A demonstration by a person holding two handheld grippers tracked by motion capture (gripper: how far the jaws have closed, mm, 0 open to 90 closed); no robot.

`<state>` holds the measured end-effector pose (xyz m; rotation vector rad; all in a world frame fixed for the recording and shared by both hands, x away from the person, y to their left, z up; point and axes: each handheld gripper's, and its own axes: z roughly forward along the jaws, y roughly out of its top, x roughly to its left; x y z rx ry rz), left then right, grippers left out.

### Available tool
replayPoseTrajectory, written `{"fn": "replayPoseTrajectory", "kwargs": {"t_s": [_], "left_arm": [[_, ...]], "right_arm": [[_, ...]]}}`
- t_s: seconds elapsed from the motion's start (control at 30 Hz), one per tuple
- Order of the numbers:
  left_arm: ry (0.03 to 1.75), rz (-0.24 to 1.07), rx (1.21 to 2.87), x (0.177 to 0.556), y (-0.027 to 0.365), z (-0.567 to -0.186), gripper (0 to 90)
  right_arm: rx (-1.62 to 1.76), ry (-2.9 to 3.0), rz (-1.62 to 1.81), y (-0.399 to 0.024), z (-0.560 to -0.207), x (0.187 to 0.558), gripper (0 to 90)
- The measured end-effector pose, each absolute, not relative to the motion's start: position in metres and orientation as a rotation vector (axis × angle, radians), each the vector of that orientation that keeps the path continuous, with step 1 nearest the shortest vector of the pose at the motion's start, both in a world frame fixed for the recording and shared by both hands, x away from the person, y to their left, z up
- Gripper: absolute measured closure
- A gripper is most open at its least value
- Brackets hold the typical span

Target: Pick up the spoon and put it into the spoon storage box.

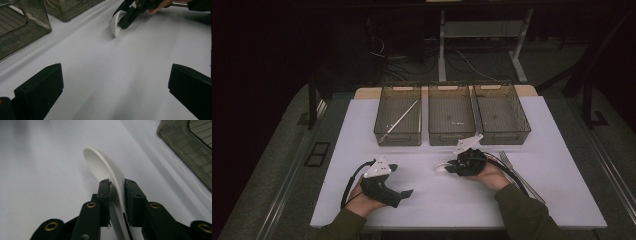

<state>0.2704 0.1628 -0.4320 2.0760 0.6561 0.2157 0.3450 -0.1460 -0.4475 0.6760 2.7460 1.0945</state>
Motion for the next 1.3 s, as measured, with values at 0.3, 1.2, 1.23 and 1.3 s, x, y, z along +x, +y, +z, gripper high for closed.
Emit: {"fn": "replayPoseTrajectory", "kwargs": {"t_s": [0.3,1.2,1.23,1.3], "left_arm": [[0.653,0.212,2.074,0.27,0.163,-0.432,0.0],[0.633,0.211,2.069,0.27,0.162,-0.432,0.0],[0.632,0.21,2.07,0.27,0.162,-0.432,0.0],[0.63,0.211,2.071,0.27,0.162,-0.432,0.0]], "right_arm": [[0.649,2.74,1.099,-0.146,-0.448,0.344,80.8],[0.752,2.664,1.168,-0.157,-0.409,0.348,81.5],[0.744,2.651,1.173,-0.158,-0.403,0.35,81.4],[0.741,2.626,1.179,-0.159,-0.39,0.355,81.4]]}}
